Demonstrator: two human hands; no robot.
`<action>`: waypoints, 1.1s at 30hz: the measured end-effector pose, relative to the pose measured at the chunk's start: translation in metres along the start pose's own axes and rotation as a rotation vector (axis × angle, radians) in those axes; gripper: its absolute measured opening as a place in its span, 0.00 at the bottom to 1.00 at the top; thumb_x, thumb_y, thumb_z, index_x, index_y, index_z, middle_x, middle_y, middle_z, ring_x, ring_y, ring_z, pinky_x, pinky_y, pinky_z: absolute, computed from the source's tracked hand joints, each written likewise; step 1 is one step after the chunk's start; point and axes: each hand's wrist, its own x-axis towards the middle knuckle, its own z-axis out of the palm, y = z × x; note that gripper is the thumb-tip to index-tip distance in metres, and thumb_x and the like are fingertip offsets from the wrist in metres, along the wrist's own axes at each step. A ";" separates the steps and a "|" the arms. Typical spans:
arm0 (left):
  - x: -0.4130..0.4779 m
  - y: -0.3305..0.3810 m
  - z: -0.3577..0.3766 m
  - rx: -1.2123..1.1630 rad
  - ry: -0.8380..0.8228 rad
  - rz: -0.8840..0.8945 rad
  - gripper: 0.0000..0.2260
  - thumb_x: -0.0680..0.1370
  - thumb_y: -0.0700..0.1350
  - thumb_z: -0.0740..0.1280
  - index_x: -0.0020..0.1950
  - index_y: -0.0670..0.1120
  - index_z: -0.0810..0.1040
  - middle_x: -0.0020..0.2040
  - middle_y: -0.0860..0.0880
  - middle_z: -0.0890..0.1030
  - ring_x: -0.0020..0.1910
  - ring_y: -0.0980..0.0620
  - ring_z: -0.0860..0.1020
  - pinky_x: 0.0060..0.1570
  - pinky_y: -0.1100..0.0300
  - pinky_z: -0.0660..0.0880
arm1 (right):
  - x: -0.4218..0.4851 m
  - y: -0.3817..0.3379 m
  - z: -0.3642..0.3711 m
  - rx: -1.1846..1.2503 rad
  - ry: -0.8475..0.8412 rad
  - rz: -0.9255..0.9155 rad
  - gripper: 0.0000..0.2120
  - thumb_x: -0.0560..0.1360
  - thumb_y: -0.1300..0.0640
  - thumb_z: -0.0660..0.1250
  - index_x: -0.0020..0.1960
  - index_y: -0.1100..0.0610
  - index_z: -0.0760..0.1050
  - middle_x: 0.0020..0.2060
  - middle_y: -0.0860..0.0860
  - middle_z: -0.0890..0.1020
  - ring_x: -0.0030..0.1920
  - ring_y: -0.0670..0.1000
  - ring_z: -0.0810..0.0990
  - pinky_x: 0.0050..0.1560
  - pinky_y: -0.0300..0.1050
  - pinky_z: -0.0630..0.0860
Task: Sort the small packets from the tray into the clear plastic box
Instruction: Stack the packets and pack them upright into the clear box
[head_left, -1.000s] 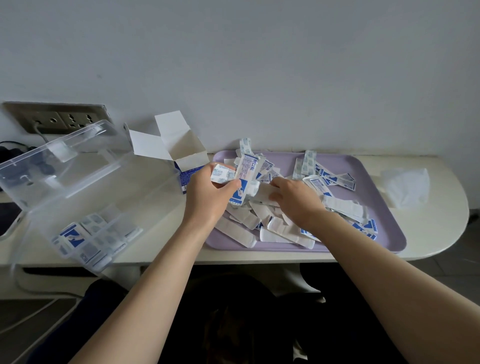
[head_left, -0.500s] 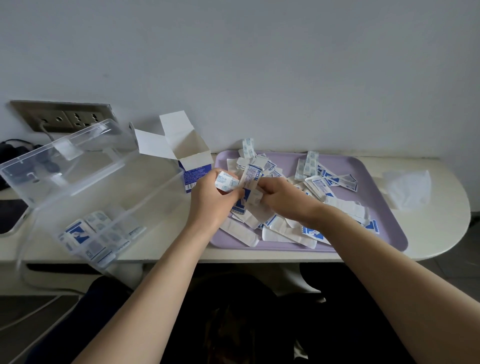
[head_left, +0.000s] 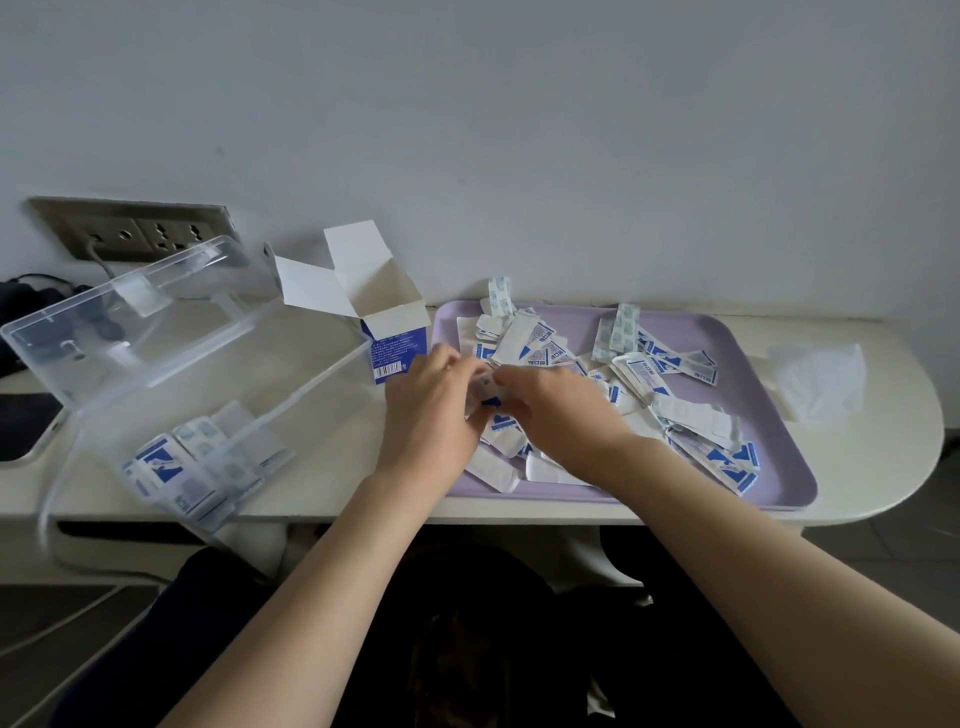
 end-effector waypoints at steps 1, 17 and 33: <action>-0.002 0.000 0.001 0.076 -0.015 0.027 0.12 0.75 0.52 0.68 0.58 0.53 0.77 0.55 0.53 0.77 0.55 0.50 0.74 0.48 0.58 0.65 | 0.000 0.000 0.003 -0.035 -0.012 -0.021 0.10 0.76 0.63 0.61 0.55 0.53 0.74 0.47 0.54 0.81 0.48 0.58 0.78 0.41 0.48 0.71; -0.007 0.002 -0.001 -0.086 0.075 0.072 0.05 0.75 0.44 0.70 0.42 0.45 0.78 0.41 0.49 0.79 0.39 0.48 0.76 0.38 0.60 0.65 | -0.004 0.030 0.007 0.092 -0.144 0.182 0.10 0.78 0.58 0.62 0.58 0.58 0.75 0.56 0.55 0.78 0.61 0.54 0.70 0.60 0.46 0.68; -0.008 0.027 -0.014 0.136 -0.098 0.260 0.18 0.68 0.36 0.73 0.56 0.46 0.75 0.42 0.49 0.80 0.42 0.48 0.78 0.41 0.62 0.68 | -0.002 0.023 0.015 0.160 -0.250 0.136 0.20 0.71 0.64 0.65 0.62 0.54 0.71 0.56 0.54 0.80 0.56 0.57 0.77 0.55 0.54 0.74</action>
